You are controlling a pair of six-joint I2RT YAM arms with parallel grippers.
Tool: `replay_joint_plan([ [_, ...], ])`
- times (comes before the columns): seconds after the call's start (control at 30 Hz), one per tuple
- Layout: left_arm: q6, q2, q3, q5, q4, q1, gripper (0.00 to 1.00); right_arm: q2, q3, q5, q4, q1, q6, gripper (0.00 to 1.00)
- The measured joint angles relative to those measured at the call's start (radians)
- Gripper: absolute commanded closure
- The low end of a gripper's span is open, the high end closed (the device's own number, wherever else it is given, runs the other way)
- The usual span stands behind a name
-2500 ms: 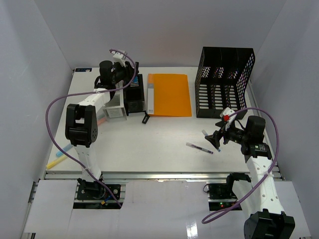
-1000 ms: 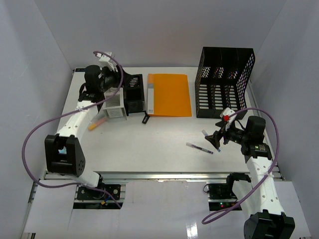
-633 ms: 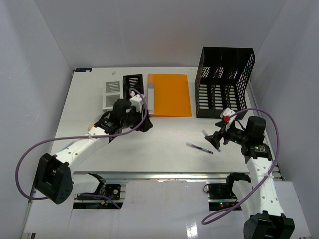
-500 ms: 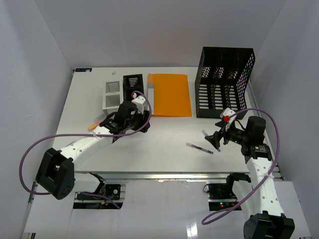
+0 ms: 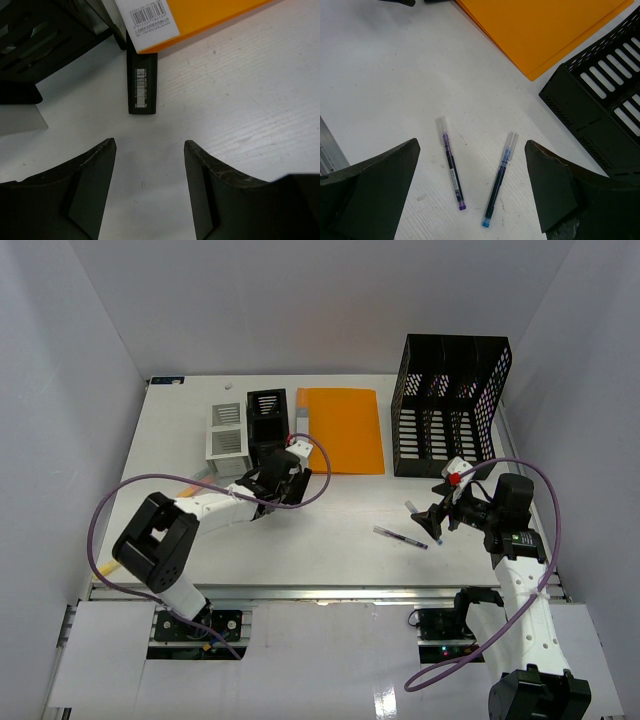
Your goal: Organize the desk
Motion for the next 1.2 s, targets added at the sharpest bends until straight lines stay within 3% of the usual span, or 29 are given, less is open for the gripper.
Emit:
replay_joint_plan([
  [0.3,0.038,0.206,0.168,-0.037,-0.007,0.0,0.36,0.0,0.0,0.0,0.0,0.0,-0.006,0.08],
  [0.53,0.044,0.244,0.21,-0.062,-0.027,0.0,0.53,0.0,0.0,0.0,0.0,0.0,-0.008,0.08],
  [0.67,0.039,0.247,0.212,-0.064,-0.033,0.0,0.59,0.0,0.0,0.0,0.0,0.0,-0.008,0.08],
  [1.0,-0.018,0.222,0.175,-0.033,-0.023,0.001,0.86,-0.001,0.0,-0.002,0.0,0.0,-0.008,0.08],
  [1.2,-0.106,0.112,0.052,0.066,-0.02,0.002,0.91,-0.002,0.0,-0.009,0.0,0.0,-0.008,0.08],
])
